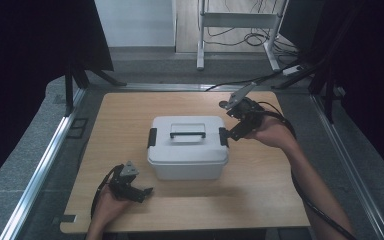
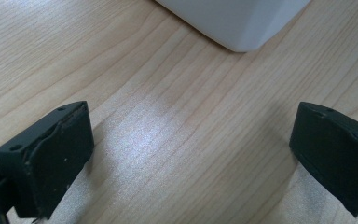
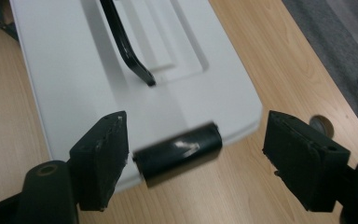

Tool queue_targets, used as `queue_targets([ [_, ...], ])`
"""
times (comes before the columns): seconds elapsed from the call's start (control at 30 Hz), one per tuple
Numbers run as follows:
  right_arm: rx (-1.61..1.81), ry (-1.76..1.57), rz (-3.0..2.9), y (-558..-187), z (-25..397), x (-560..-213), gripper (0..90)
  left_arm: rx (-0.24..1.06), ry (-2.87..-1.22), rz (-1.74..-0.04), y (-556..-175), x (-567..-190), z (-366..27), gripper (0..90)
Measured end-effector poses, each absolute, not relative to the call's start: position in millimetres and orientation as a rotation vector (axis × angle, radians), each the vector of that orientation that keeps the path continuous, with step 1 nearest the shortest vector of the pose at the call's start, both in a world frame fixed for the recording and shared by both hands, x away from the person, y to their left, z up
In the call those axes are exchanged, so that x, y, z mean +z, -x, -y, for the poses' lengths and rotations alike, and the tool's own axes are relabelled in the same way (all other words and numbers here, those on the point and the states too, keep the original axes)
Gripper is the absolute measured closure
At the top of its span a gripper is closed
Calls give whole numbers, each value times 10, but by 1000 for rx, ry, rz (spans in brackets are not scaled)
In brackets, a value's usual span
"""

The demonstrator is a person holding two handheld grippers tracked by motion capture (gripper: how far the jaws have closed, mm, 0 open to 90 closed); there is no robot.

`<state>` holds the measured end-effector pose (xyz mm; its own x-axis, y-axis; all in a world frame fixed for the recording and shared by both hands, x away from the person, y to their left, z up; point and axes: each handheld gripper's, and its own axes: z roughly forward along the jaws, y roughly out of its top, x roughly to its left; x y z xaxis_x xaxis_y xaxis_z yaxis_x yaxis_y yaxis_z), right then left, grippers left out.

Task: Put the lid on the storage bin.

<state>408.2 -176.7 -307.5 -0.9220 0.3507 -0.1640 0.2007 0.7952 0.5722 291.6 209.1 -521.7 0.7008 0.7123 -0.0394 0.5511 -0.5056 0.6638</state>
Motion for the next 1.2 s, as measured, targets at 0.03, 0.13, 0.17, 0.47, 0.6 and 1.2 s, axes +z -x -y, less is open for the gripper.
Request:
queue_targets([
  [0.03, 829, -447, -2715, -4072, 1832, -3081, 209, 314, -2243, -959, -2916, -5217, -2091, 0],
  [0.13, 837, -485, -2695, -4046, 1969, -3097, 194, 315, -2243, -959, -2915, -5217, -2091, 0],
  [0.17, 838, -499, -2689, -4035, 2013, -3106, 185, 314, -2242, -960, -2915, -5217, -2090, 0],
  [0.47, 884, -636, -2624, -3937, 2357, -3286, 135, 316, -2243, -959, -2916, -5217, -2092, 0],
  [0.6, 895, -733, -2586, -3892, 2454, -3433, 131, 316, -2242, -961, -2915, -5217, -2091, 1],
  [1.2, 997, -963, -2469, -3596, 2628, -4523, 126, 319, -2239, -967, -2907, -5216, -2089, 3],
])
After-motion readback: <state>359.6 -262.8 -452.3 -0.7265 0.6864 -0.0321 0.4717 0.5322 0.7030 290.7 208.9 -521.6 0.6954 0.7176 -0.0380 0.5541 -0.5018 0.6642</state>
